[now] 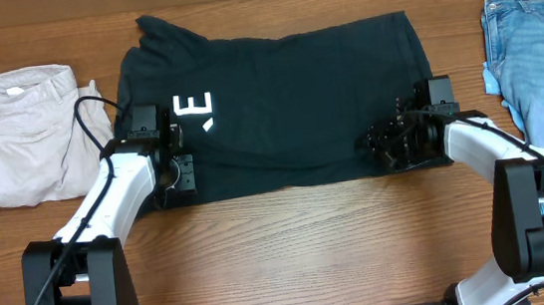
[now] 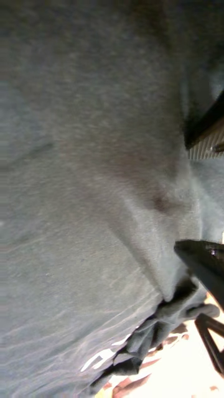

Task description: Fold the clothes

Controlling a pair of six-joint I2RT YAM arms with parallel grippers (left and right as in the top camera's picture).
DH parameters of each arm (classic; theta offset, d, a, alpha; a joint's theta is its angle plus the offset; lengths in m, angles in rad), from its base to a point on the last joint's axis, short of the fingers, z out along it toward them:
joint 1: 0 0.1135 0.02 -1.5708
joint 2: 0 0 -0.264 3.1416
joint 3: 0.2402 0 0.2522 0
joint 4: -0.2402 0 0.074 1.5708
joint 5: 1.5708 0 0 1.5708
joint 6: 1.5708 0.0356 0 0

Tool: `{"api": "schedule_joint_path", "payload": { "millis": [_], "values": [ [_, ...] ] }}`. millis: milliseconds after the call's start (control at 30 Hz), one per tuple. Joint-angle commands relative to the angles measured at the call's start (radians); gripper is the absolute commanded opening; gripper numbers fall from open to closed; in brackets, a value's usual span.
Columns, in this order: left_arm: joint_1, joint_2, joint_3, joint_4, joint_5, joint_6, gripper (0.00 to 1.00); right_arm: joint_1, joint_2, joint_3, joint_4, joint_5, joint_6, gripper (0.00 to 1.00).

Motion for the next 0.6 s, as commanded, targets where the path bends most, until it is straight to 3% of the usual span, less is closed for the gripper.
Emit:
{"api": "schedule_joint_path", "payload": {
  "millis": [0, 133, 233, 367, 500, 567],
  "values": [
    [0.002, 0.004, -0.01, 0.003, -0.007, 0.016, 0.52, 0.006, 0.006, -0.019, 0.012, 0.023, 0.032, 0.37],
    [0.002, 0.004, -0.01, 0.003, -0.007, 0.016, 0.52, 0.025, 0.006, -0.019, 0.009, 0.047, 0.038, 0.31],
    [0.002, 0.004, -0.01, 0.003, -0.007, 0.016, 0.52, 0.034, 0.006, -0.019, 0.023, 0.043, 0.076, 0.04],
    [0.002, 0.004, -0.01, 0.003, -0.007, 0.016, 0.52, 0.017, 0.005, -0.015, 0.177, -0.153, 0.09, 0.04],
    [0.002, 0.004, -0.01, 0.003, -0.007, 0.016, 0.52, -0.009, 0.006, -0.015, 0.303, -0.164, 0.185, 0.04],
    [0.002, 0.004, -0.01, 0.003, -0.007, 0.016, 0.52, -0.009, 0.006, -0.015, 0.316, -0.108, 0.184, 0.23]
  ]
}}
